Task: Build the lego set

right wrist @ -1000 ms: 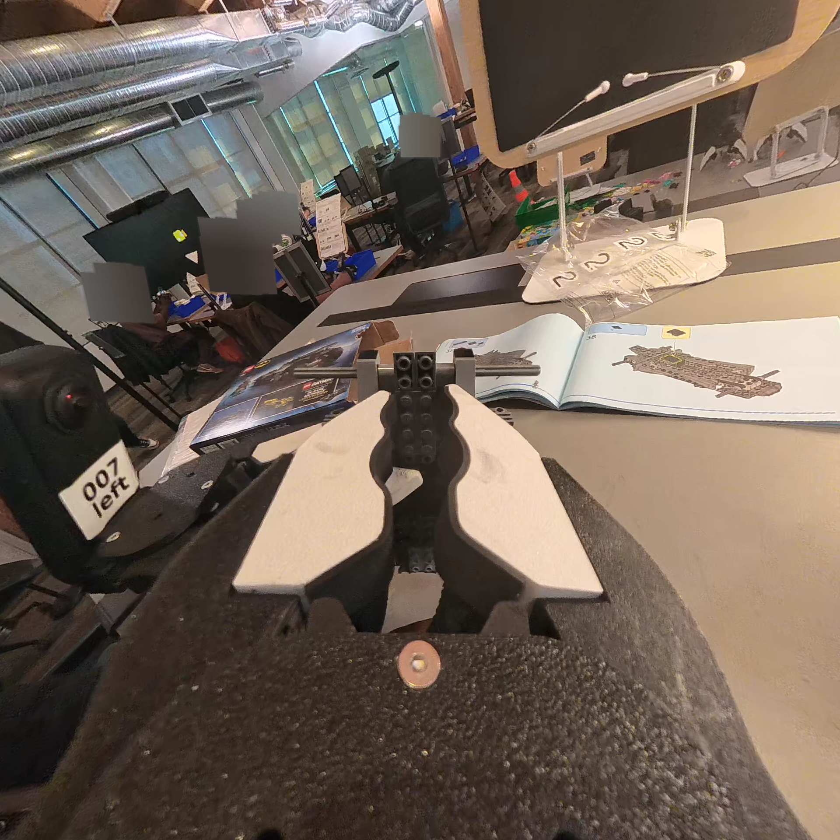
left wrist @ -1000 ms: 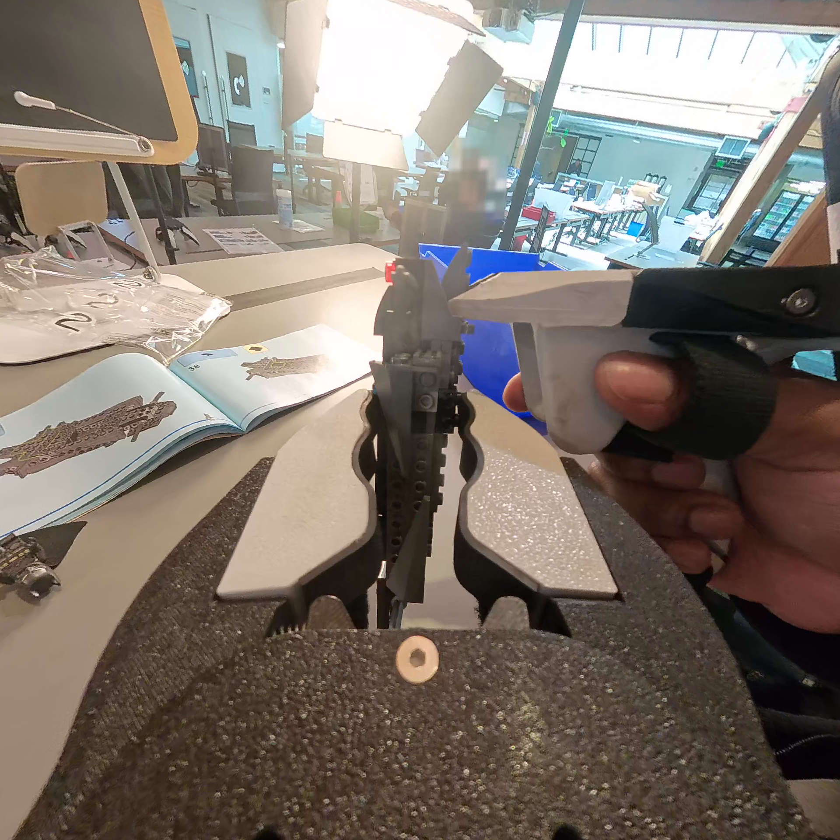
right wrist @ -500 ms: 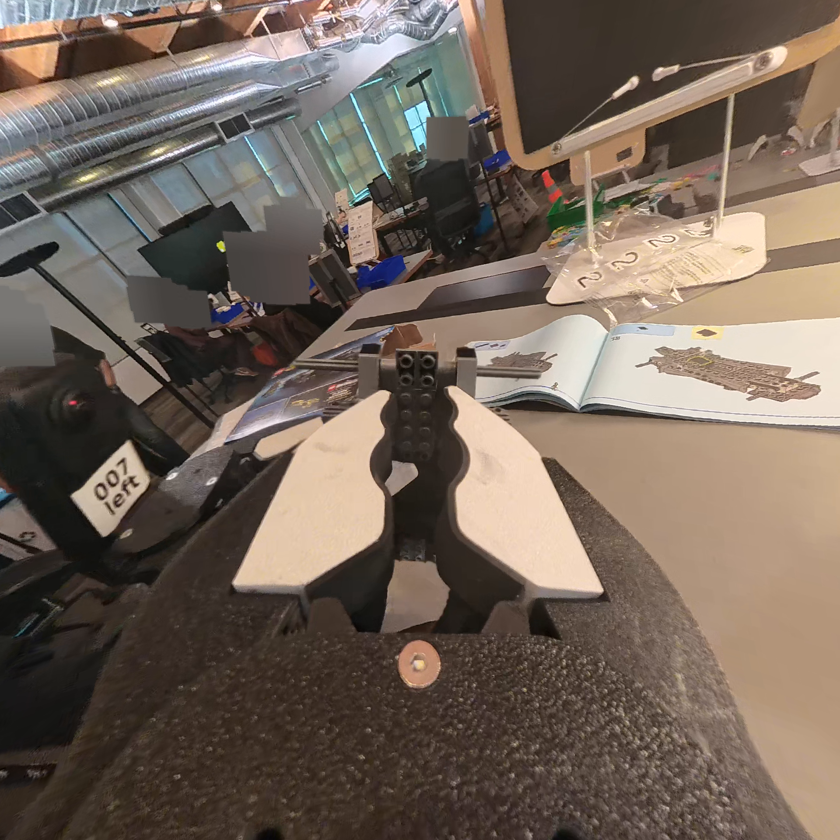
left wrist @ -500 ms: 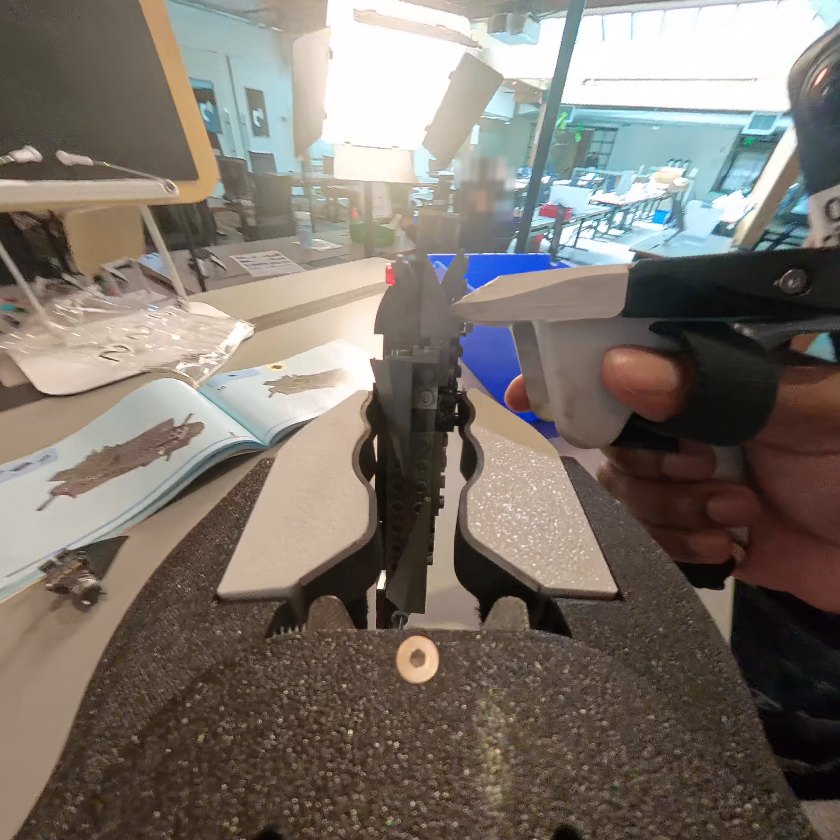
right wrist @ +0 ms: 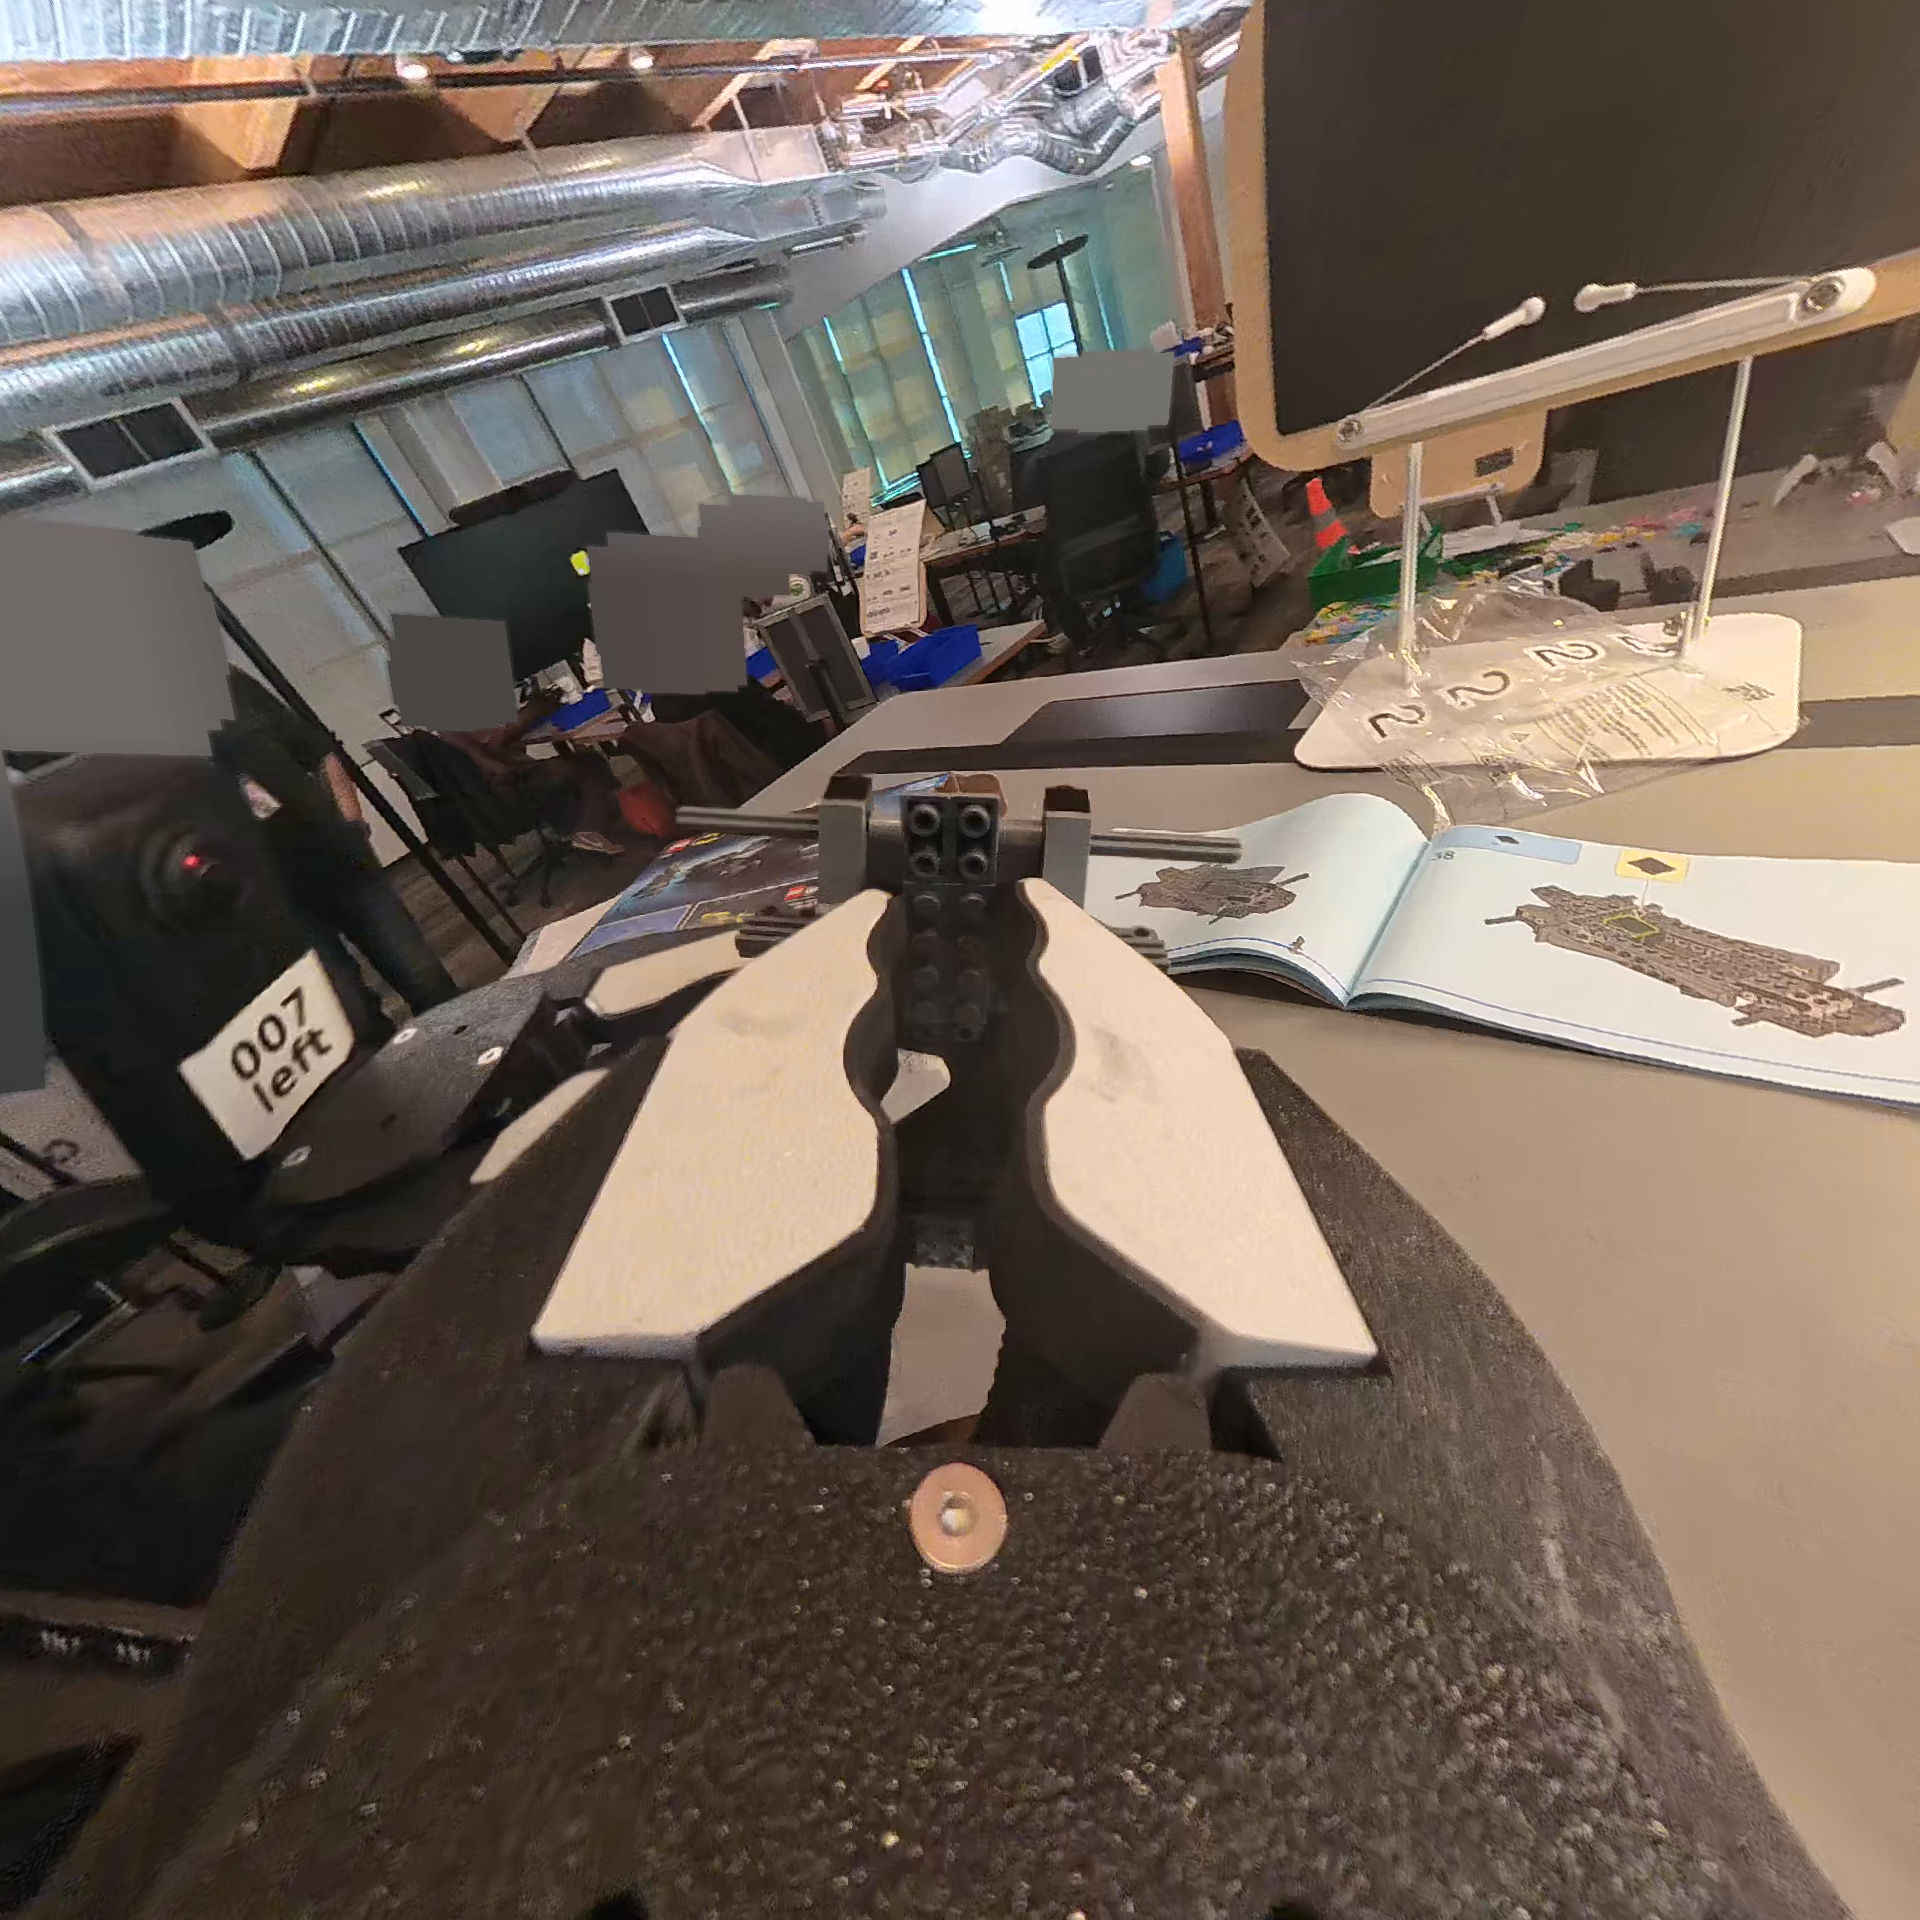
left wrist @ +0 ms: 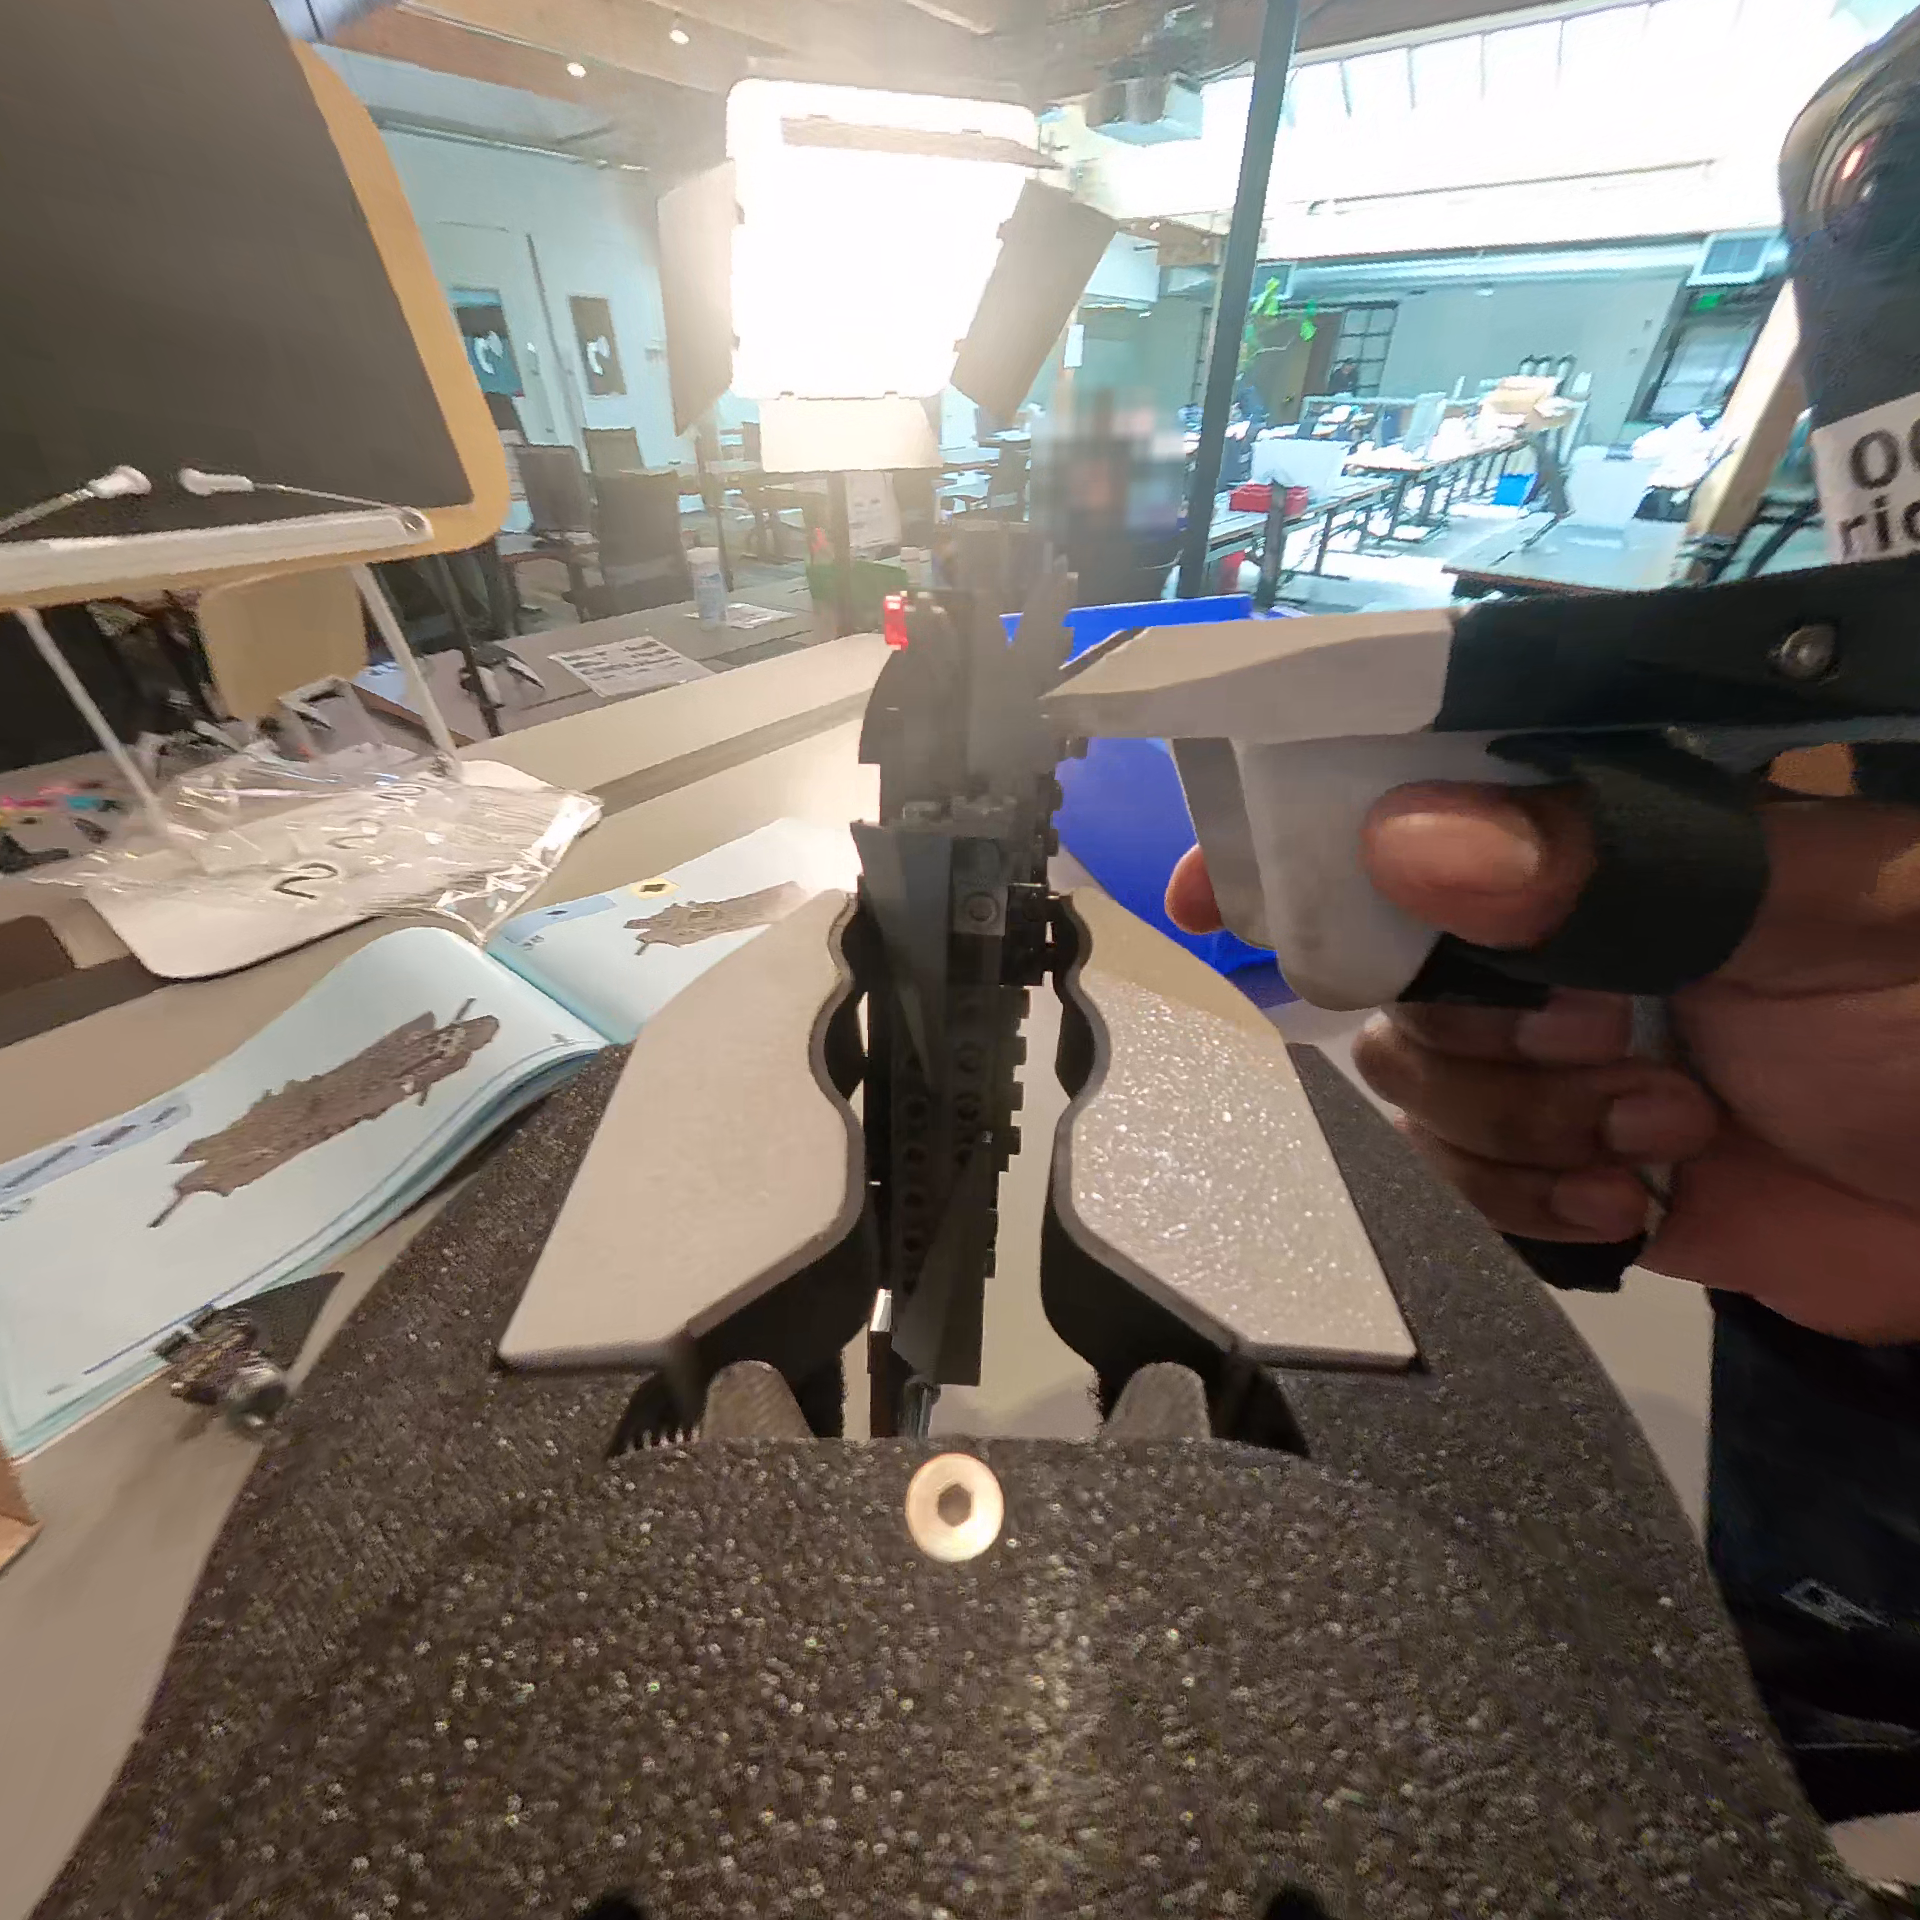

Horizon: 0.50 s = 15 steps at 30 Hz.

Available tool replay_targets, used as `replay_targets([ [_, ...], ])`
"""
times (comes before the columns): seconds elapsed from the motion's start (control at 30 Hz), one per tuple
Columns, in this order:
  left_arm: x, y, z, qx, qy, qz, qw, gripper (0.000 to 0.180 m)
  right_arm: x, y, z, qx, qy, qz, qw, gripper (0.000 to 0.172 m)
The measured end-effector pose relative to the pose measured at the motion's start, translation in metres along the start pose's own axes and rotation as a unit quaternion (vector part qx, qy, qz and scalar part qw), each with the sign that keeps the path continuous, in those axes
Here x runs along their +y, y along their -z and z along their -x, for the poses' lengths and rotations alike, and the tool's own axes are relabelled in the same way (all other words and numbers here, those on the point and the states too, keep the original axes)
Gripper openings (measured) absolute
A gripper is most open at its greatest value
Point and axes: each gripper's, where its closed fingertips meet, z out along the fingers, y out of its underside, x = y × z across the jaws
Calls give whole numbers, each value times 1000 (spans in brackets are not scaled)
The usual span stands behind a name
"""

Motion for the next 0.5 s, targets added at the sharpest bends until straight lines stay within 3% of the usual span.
replay_targets([
  [0.2,0,0,-5,48,60,2,997,34,-2,3,2,-36,-14,-6,999,15],
  [0.27,1,-1,-4,67,112,3,991,34,-4,6,-3,-39,-40,-16,998,0],
  [0.33,2,-1,1,82,155,5,984,34,-3,7,-6,-47,-59,-11,997,0],
  [0.5,5,-2,2,50,115,15,992,34,3,5,-10,3,-26,9,1000,0],
])
